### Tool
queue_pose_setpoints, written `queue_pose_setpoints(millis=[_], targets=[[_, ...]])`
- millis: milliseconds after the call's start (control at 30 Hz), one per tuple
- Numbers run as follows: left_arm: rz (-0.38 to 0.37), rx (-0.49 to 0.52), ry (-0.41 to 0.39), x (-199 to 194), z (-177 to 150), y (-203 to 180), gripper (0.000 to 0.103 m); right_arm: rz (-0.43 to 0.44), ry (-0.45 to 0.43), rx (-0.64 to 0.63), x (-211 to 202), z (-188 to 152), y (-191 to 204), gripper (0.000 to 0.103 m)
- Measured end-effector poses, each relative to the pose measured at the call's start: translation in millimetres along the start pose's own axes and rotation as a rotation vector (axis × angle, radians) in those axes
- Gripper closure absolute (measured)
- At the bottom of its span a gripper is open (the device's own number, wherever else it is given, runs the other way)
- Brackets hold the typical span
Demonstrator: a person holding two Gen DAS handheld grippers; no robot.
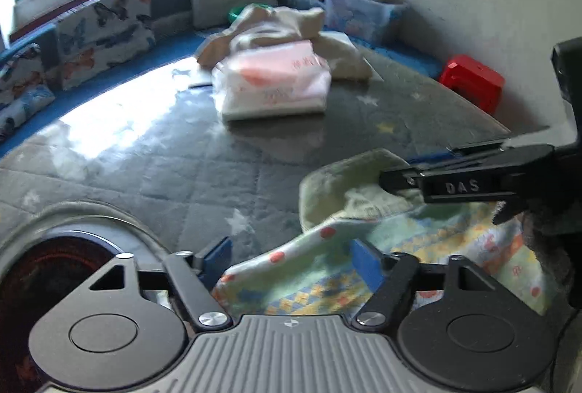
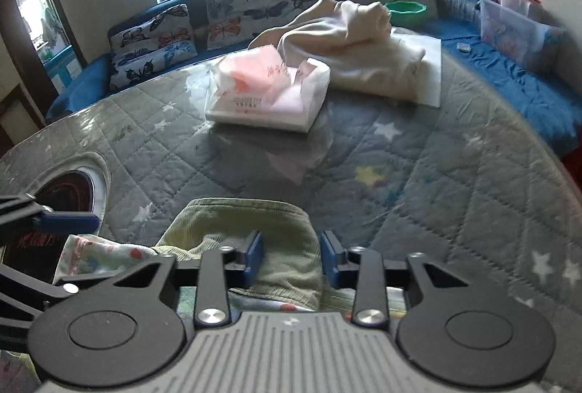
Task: Fold clothes
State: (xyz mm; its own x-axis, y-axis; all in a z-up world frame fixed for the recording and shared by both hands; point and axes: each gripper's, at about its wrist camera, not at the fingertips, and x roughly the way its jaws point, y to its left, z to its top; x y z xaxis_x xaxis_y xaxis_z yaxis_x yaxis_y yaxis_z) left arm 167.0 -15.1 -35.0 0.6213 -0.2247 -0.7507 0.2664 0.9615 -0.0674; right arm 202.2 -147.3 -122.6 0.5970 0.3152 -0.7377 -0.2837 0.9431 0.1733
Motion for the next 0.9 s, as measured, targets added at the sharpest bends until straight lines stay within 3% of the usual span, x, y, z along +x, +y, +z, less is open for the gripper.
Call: queue_pose_setpoints(millis=[67,100,167,267,433,633,733,900], targets=[[-0.026,0.000,0.008,5,-1,2,0.062,0.001,-0.007,-0.009,0,-1,3,0.089],[-0.035,-0.001,0.007,5,-1,3,0.064,0.000,-0.013,-0.014,-1,-1,4,0.095],[-0.057,0.001,-0.019,-5,-2,0,0.087,0.000,-0.045,-0.024,-8,1,6,0.097],[-0.060,0.023,-0.055,-17,-1,-6,0.095,0.023,-0.117,-0.035,-32,7,13,0.100],[-0.053,0.009,-0.132,-42,10,-9,0.097,0.061,-0.261,-0.106,-84,25,38,0.100],[-0.066,-0.019,-0.309,-113,28,-2,0.098,0.106,-0.493,-0.217,-168,42,77,0.100],[-0.076,-0.022,-0.412,-158,36,0,0.098,0.134,-0.623,-0.270,-216,41,95,0.100],[-0.087,-0.021,-0.522,-217,40,6,0.098,0.167,-0.746,-0.323,-270,18,109,0.100]])
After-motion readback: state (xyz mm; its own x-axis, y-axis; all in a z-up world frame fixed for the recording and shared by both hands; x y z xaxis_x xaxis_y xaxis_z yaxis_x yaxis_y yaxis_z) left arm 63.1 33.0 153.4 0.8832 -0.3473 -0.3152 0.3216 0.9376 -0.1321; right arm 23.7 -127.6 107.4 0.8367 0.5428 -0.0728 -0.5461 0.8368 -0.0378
